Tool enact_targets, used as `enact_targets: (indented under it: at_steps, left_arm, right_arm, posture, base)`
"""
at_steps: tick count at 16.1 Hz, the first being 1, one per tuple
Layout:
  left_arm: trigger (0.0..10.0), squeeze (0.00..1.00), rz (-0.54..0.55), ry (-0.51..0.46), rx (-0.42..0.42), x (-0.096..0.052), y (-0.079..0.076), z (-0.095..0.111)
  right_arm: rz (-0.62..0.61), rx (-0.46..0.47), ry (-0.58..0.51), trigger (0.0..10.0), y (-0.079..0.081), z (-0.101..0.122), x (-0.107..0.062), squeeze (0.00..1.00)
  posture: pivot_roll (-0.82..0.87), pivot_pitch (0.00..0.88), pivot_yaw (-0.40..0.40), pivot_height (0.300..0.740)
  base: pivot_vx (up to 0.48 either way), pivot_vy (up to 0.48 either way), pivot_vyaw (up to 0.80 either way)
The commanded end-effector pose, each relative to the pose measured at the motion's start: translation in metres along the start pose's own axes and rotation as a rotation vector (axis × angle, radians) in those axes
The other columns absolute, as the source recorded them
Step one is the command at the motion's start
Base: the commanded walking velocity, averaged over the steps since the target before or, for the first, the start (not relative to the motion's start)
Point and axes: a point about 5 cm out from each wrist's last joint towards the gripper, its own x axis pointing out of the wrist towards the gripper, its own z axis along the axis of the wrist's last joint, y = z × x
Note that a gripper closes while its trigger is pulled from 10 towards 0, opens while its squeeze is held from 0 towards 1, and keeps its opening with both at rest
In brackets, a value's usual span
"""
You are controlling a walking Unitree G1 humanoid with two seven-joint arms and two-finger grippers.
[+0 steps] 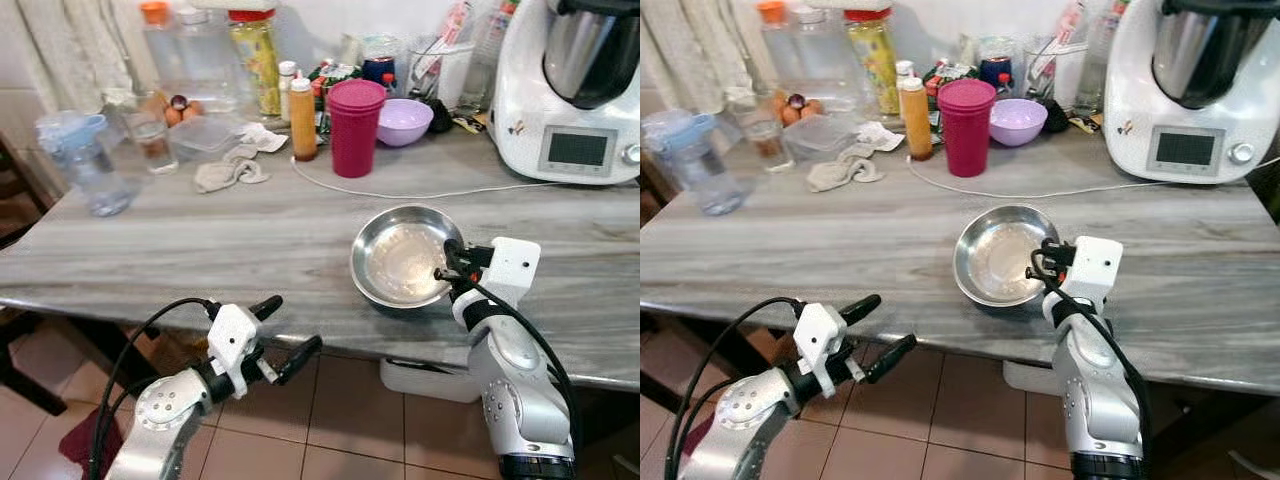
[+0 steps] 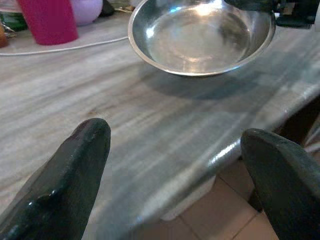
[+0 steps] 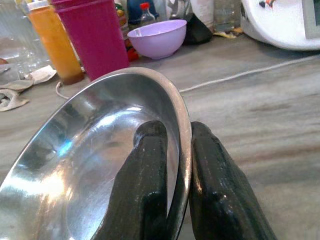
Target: Setting the table
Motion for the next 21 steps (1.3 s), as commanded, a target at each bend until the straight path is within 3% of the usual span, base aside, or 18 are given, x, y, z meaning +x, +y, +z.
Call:
enact_targets:
  at_steps: [1,6,9,10,11,15,20,21]
  left_arm:
    - [10.0,0.0,-0.021,0.006,0.018,-0.002,0.001,0.001]
    - [10.0,0.0,-0.041,0.008,0.027,-0.001,0.0,0.0]
    - [10.0,0.0,-0.051,0.005,0.027,0.0,0.001,0.001]
    - [10.0,0.0,-0.055,0.003,0.027,0.0,0.001,0.001]
    - [10.0,0.0,-0.057,0.003,0.028,-0.001,0.001,0.001]
    - [10.0,0.0,-0.064,-0.002,0.029,0.0,0.0,0.002]
    - [10.0,0.0,-0.064,-0.02,0.028,0.005,-0.005,0.008]
    - [10.0,0.0,-0.058,-0.034,0.034,0.008,-0.005,0.014]
  right_arm:
    - [0.009,0.023,0.028,10.0,0.0,-0.004,0.002,0.0]
    - [0.027,0.038,0.113,10.0,0.009,-0.02,0.002,0.0]
    - [0.021,0.093,0.145,10.0,0.011,-0.025,0.008,0.0]
    - [0.028,0.103,0.151,10.0,0.013,-0.026,0.009,0.72]
    - [0.039,0.102,0.161,10.0,0.015,-0.028,0.009,1.0]
    - [0.04,0.1,0.177,10.0,0.016,-0.032,0.009,1.0]
    - [0.017,0.05,0.11,10.0,0.012,-0.025,0.011,1.0]
    - [0.044,-0.087,0.064,10.0,0.009,-0.018,0.013,1.0]
  posture:
    - [-0.21,0.056,0.048,0.74]
    - [-0.21,0.055,0.052,0.74]
    - [-0.21,0.052,0.053,0.74]
    - [-0.21,0.052,0.052,0.74]
    - [-0.21,0.052,0.053,0.74]
    - [-0.21,0.05,0.05,0.74]
    - [-0.22,0.037,0.049,0.74]
    - [-0.21,0.031,0.046,0.74]
  base:
    - [0.0,0.0,0.0]
    - [0.0,0.0,0.0]
    - [0.0,0.0,0.0]
    - [0.0,0.0,0.0]
    - [0.0,0.0,0.0]
    - [0.0,0.0,0.0]
    - [0.0,0.0,0.0]
    - [0.0,0.0,0.0]
